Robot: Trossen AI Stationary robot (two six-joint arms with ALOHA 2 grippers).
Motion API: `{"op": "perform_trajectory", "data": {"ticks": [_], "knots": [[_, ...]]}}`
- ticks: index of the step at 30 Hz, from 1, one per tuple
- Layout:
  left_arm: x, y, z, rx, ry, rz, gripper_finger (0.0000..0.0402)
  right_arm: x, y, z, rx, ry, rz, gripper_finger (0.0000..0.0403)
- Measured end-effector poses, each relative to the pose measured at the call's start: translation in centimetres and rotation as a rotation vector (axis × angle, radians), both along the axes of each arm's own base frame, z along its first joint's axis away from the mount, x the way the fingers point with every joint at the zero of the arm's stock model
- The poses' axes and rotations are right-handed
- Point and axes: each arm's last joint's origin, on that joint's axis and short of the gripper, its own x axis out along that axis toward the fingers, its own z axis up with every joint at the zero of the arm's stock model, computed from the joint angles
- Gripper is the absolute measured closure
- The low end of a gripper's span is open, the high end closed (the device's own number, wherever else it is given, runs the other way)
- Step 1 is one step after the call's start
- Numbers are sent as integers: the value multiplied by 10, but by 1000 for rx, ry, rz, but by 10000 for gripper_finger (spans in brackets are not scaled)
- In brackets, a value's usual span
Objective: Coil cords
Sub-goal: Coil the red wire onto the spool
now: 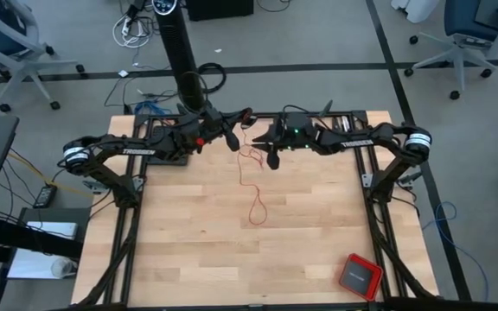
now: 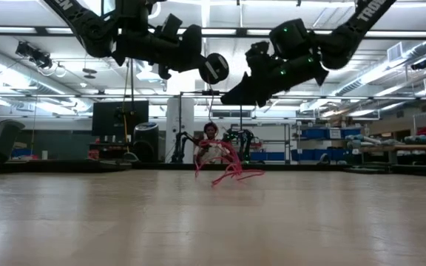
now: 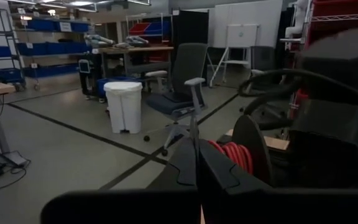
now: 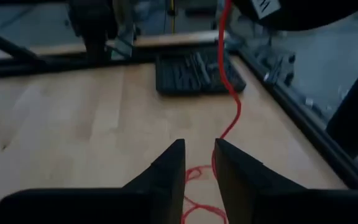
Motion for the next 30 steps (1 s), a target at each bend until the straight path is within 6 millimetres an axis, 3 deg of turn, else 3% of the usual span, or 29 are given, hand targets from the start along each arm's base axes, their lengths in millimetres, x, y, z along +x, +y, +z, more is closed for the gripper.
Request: {"op": "perform_trajectory", "data": {"ticks": [5,11,24,30], "knots": [[0,0,1,-1,-19,-1,401,-2,0,-21,2,-83,-27,319],[0,-1,4,-6,-61,-31,401,10,-6,-46,16,-31,-61,317],[1,-2,4,-31,-75,-43,401,19,-8,-48,-33,-28,-87,326],[1,-1,4,-30,-68,-43,401,18,-9,-48,-32,-15,-97,390]]}}
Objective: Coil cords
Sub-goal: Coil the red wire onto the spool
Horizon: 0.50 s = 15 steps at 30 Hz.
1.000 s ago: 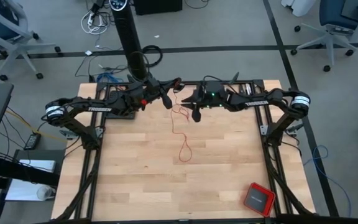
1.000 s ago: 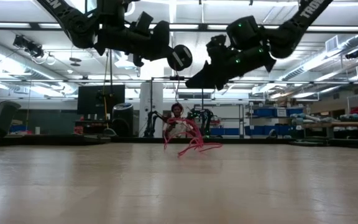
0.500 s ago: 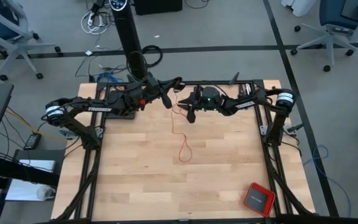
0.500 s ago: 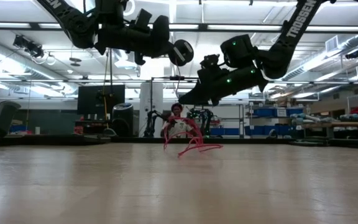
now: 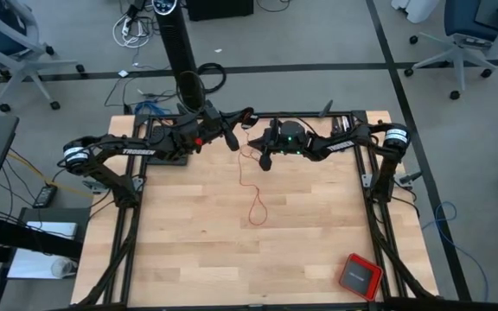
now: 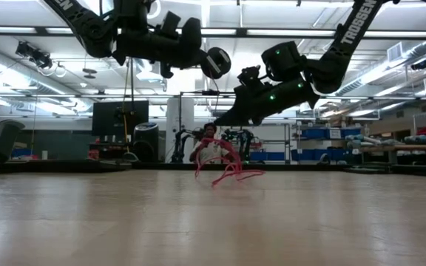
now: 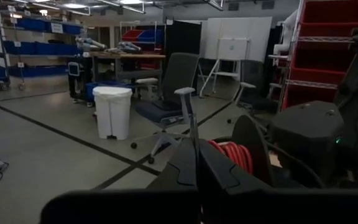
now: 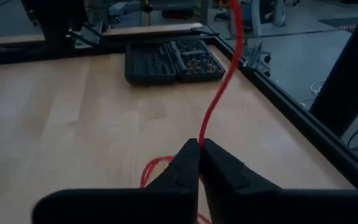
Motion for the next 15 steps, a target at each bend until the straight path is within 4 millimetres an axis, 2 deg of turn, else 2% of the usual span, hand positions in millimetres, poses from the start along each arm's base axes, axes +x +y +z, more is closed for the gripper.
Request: {"op": "perform_trajectory", "data": {"ticks": [10,15], "knots": [[2,-2,-8,93,142,-85,401,-12,-20,-5,52,56,-119,398],[2,-1,-16,143,269,-83,401,-21,-27,7,47,73,-158,400]]}}
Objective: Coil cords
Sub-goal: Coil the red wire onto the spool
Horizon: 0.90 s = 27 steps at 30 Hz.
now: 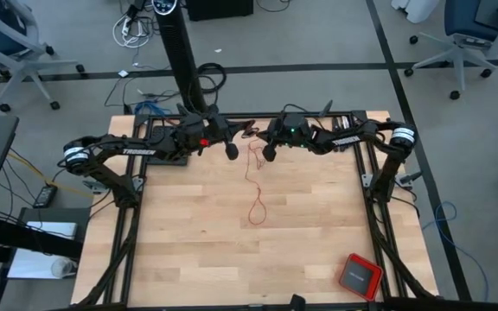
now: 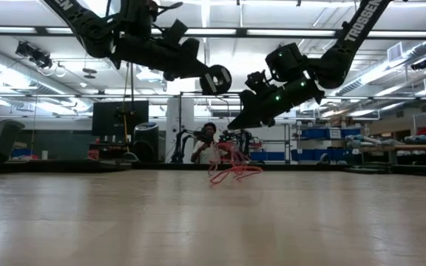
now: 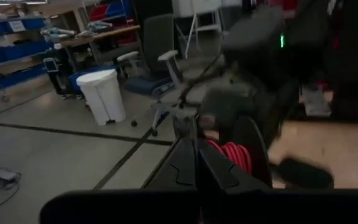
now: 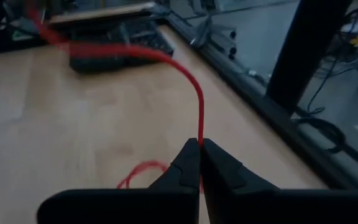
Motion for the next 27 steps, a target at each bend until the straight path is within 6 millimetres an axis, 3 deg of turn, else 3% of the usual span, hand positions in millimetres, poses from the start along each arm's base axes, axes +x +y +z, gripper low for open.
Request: {"op": "perform_trajectory", "data": {"ticks": [17,27], "knots": [[-4,5,-11,19,136,74,401,-17,0,30,-164,100,-135,402],[-5,5,-16,66,229,62,401,-28,0,50,-189,76,-167,403]]}}
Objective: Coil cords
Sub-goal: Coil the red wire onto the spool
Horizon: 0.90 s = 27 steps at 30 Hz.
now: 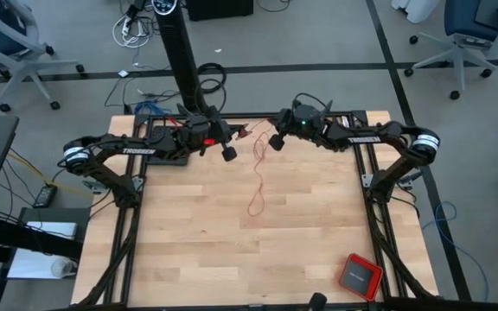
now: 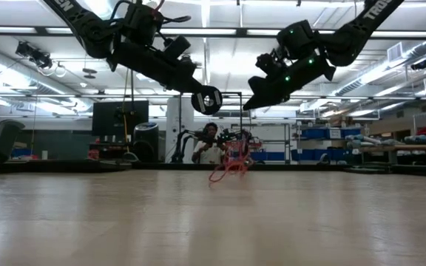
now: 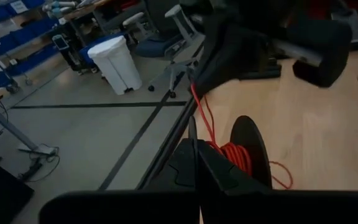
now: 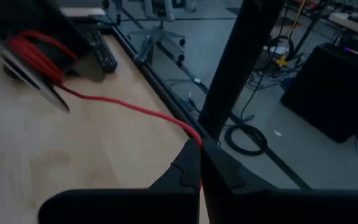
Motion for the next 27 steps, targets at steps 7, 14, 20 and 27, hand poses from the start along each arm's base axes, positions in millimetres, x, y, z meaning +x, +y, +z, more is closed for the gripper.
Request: {"op": "perform_trajectory", "data": {"ticks": [7,14,20,27], "knots": [[0,0,-2,13,31,-6,401,0,8,11,-32,-22,0,403],[-2,1,-3,54,75,38,401,2,20,23,-67,-80,22,403],[-1,1,-3,55,75,40,401,13,38,31,-102,-168,86,403],[-1,1,-2,51,61,43,401,18,49,34,-111,-197,123,403]]}}
